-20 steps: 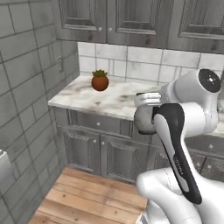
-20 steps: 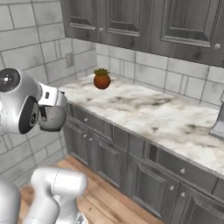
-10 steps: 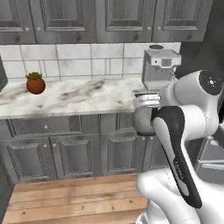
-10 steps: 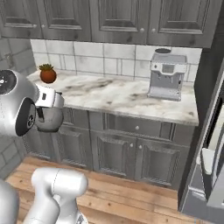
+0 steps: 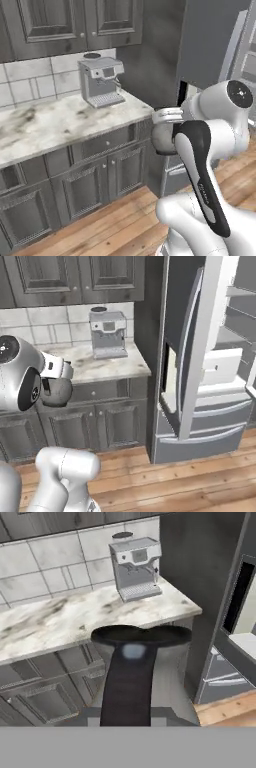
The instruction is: Move the pork loin and butter stick from the second highest shelf to the top shelf to make space. Then, place the pitcher from the counter on the cleared second highest shelf.
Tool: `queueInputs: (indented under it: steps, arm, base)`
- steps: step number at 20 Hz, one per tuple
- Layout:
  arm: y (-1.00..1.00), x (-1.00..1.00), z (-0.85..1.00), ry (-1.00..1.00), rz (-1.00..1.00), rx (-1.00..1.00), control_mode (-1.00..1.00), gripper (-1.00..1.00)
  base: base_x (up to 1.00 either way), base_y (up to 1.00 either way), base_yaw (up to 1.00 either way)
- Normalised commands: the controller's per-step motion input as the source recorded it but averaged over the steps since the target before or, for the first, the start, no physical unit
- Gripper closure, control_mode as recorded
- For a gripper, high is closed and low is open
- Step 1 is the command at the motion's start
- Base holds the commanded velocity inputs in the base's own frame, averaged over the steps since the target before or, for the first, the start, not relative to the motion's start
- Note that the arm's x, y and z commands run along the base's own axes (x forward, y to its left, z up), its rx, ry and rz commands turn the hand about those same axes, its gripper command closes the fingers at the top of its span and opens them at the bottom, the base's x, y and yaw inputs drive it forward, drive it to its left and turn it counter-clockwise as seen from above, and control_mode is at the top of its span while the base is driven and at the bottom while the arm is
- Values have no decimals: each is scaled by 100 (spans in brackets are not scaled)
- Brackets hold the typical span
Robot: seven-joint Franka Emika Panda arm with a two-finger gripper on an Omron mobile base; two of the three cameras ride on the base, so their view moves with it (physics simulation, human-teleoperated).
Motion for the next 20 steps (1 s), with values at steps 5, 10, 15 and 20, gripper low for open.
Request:
queueInputs:
  steps: [5,10,15,20]
  arm:
    - [0,0,0,0,0,0,100,100]
    - [0,0,0,0,0,0,100,100]
    - [0,0,0,0,0,0,100,100]
    - [0,0,0,0,0,0,100,100]
  base:
    - [3,-21,-69]
    - [32,-38,-59]
    - [66,-41,-47]
    - [92,-45,-33]
